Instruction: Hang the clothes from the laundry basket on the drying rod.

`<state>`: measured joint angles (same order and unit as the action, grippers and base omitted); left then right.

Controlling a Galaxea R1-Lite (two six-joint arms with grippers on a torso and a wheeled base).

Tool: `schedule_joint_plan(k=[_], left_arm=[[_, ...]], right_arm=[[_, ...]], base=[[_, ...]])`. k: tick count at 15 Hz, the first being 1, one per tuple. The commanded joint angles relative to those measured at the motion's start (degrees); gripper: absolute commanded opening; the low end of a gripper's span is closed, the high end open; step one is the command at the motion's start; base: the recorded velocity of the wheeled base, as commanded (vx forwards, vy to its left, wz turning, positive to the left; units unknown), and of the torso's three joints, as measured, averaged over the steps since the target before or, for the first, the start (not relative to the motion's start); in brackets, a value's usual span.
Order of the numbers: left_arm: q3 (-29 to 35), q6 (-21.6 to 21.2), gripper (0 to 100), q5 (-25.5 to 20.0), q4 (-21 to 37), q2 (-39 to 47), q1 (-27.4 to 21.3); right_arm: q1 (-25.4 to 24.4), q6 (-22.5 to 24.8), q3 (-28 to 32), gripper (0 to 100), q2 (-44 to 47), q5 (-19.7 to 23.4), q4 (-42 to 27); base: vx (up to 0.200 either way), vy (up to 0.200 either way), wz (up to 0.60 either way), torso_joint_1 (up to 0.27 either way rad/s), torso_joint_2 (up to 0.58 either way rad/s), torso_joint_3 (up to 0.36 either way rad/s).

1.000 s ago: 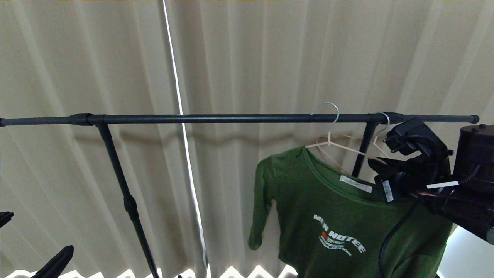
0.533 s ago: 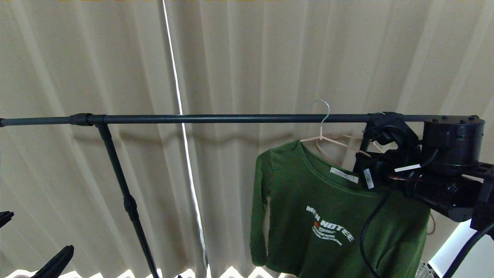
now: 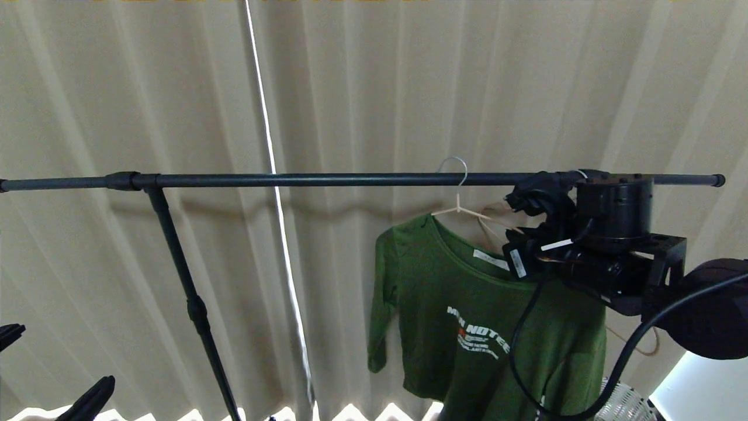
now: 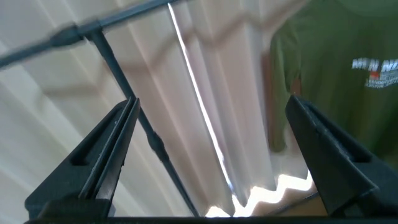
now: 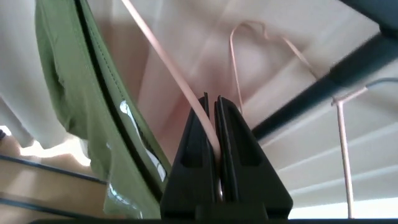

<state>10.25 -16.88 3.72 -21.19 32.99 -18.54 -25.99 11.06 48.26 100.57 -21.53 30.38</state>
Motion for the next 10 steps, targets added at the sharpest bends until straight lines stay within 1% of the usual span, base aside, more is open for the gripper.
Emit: schedule_joint_plan(k=[1, 3, 4, 6, 10], left_arm=[[0.03, 0.01, 100, 0.06, 0.01, 0.06, 0.0], [0.03, 0.01, 100, -0.03, 0.01, 0.15, 0.0], [0.03, 0.01, 100, -0.03, 0.01, 0.15, 0.0], [0.03, 0.01, 100, 0.06, 0.01, 0.06, 0.0], [0.12, 0.01, 100, 0.06, 0.01, -0.12, 0.0]], right_arm=[[-1.61, 0.02, 2.45, 0, 3.14, -0.18, -0.23], [-2.75, 0.02, 3.68, 0, 4.02, -0.18, -0.41], [-3.72, 0.11, 5.35, 0, 5.34, -0.27, -0.5], [-4.07, 0.11, 6.58, 0, 7.09, -0.36, -0.58], [-4.42, 0.11, 6.41, 0, 7.45, -0.36, -0.58]], base=[[0.0, 0.0, 0.0, 0.0, 0.0, 0.0], [0.0, 0.0, 0.0, 0.0, 0.0, 0.0], [0.0, 0.0, 0.0, 0.0, 0.0, 0.0], [0.0, 0.0, 0.0, 0.0, 0.0, 0.0], [0.0, 0.0, 0.0, 0.0, 0.0, 0.0]])
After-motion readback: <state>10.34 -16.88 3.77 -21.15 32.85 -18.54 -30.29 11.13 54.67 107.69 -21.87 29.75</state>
